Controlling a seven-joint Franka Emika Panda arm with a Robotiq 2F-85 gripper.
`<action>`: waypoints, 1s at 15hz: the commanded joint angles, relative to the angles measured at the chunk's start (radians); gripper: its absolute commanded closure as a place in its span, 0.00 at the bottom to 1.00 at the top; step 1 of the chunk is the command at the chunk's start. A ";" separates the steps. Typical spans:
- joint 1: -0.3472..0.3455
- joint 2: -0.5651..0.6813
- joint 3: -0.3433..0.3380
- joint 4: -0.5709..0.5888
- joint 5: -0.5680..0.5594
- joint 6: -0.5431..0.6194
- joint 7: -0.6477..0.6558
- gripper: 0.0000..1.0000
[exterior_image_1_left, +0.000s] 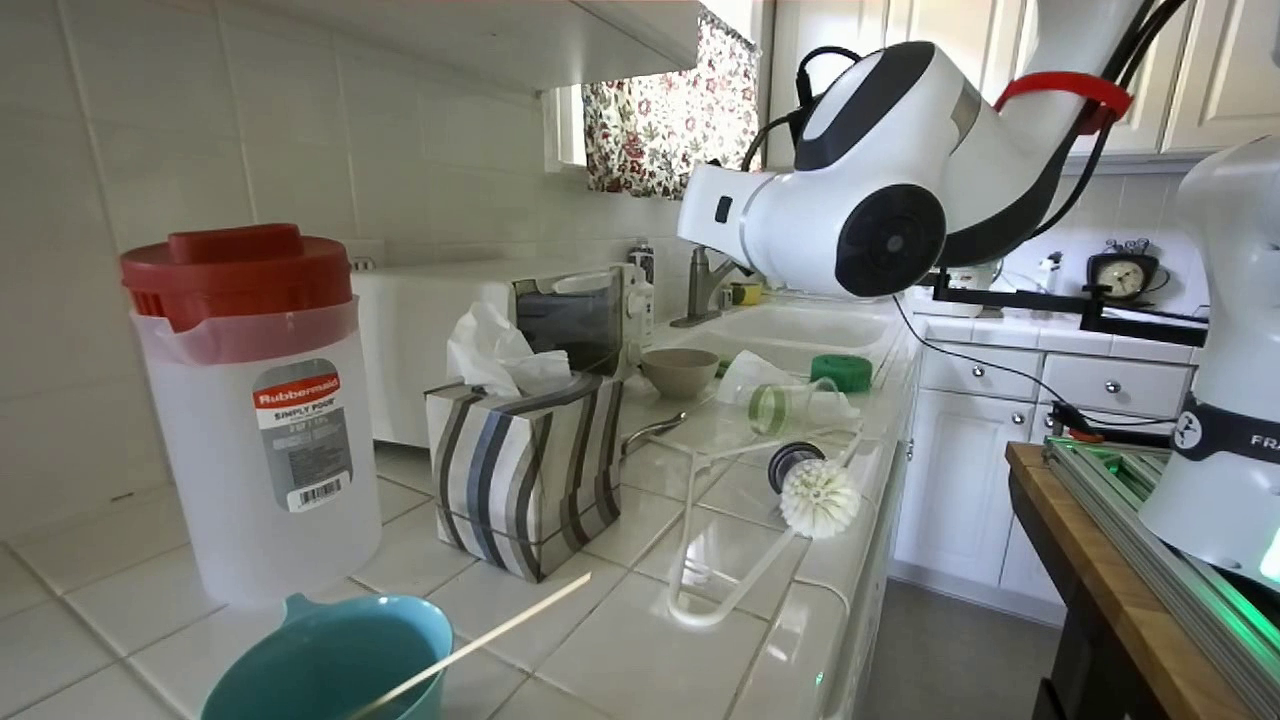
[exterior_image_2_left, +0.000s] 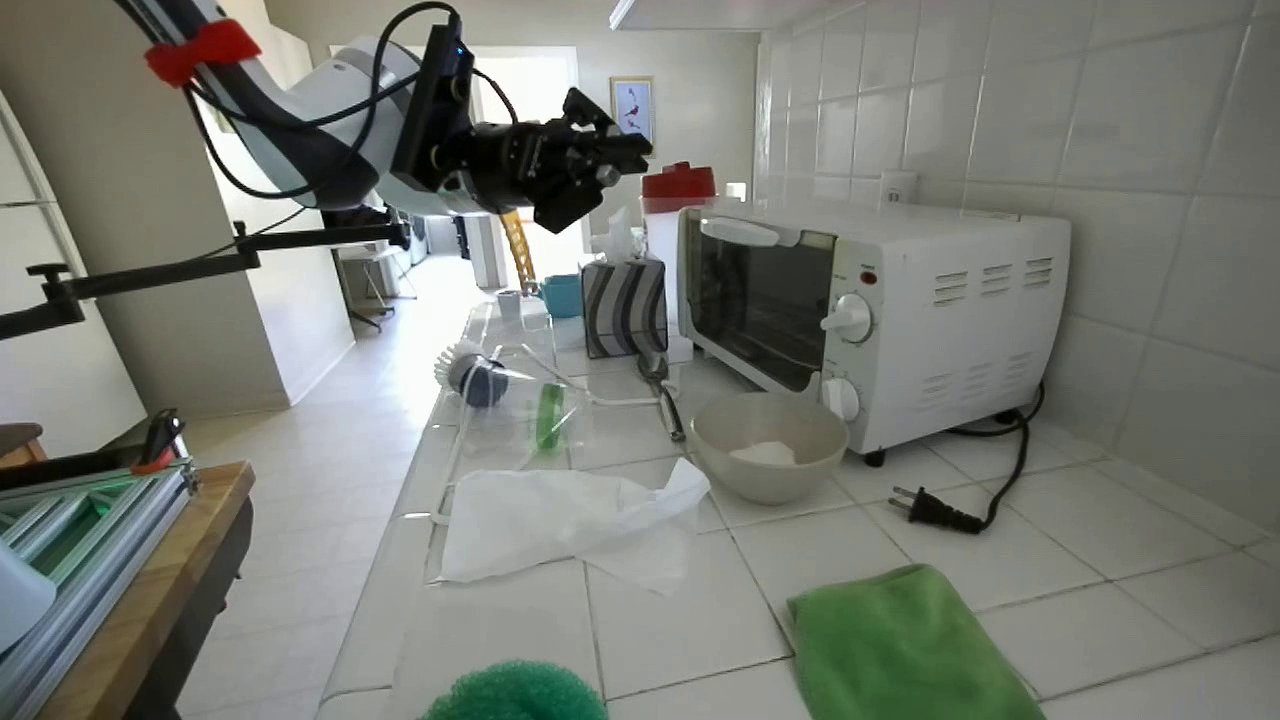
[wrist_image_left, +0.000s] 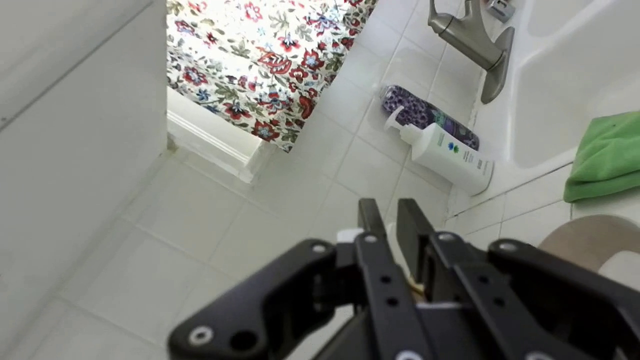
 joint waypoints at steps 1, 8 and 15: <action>-0.001 -0.014 -0.008 0.006 0.038 0.021 -0.007 0.53; -0.017 -0.126 -0.015 -0.019 0.114 0.195 -0.016 0.01; -0.010 -0.514 -0.145 -0.090 0.387 0.535 -0.144 0.00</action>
